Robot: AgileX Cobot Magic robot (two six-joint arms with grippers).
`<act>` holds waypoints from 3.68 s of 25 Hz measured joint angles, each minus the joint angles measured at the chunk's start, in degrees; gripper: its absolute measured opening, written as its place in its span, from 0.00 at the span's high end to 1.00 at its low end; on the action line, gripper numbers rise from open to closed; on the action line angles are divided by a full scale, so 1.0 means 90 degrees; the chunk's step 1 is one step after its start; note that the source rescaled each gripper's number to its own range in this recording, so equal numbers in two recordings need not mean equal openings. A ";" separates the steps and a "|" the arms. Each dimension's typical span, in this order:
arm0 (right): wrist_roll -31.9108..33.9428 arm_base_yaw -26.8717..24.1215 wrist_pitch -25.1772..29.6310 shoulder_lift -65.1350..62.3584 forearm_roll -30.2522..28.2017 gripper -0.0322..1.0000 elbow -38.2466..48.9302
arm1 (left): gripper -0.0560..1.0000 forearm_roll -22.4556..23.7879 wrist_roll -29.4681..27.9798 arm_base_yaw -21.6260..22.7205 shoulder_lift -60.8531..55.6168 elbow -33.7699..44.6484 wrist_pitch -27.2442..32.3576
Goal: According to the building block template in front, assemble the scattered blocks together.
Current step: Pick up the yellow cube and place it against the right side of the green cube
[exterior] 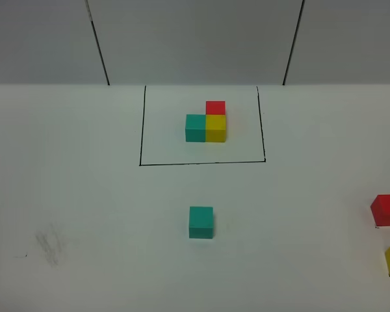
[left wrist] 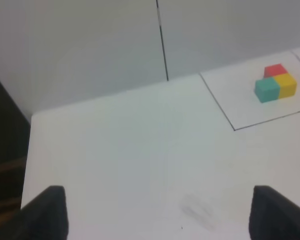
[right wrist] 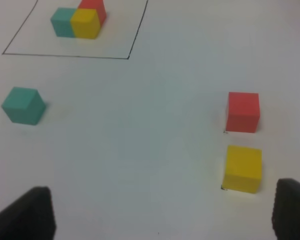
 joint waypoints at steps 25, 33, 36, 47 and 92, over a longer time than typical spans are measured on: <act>0.0001 0.0000 0.0000 -0.0001 0.0000 0.24 0.0000 | 0.00 -0.1016 -0.0989 0.1549 -0.2127 0.3939 -0.0652; -0.0006 0.0000 0.0000 -0.0001 0.0000 0.24 0.0000 | 0.01 -0.1016 -0.1010 0.1549 -0.2127 0.3991 -0.0771; -0.0006 0.0000 0.0000 -0.0001 0.0000 0.24 0.0000 | 0.06 -0.1016 -0.1010 0.1549 -0.2127 0.3991 -0.0792; 0.0007 0.0000 -0.0142 -0.0001 0.0000 0.24 0.0000 | 0.45 -0.1021 -0.1010 0.1549 -0.2127 0.3991 -0.0808; 0.1622 0.0000 -0.3867 1.0104 -0.1425 0.24 -0.1163 | 0.79 -0.1021 -0.1010 0.1549 -0.2127 0.3991 -0.0808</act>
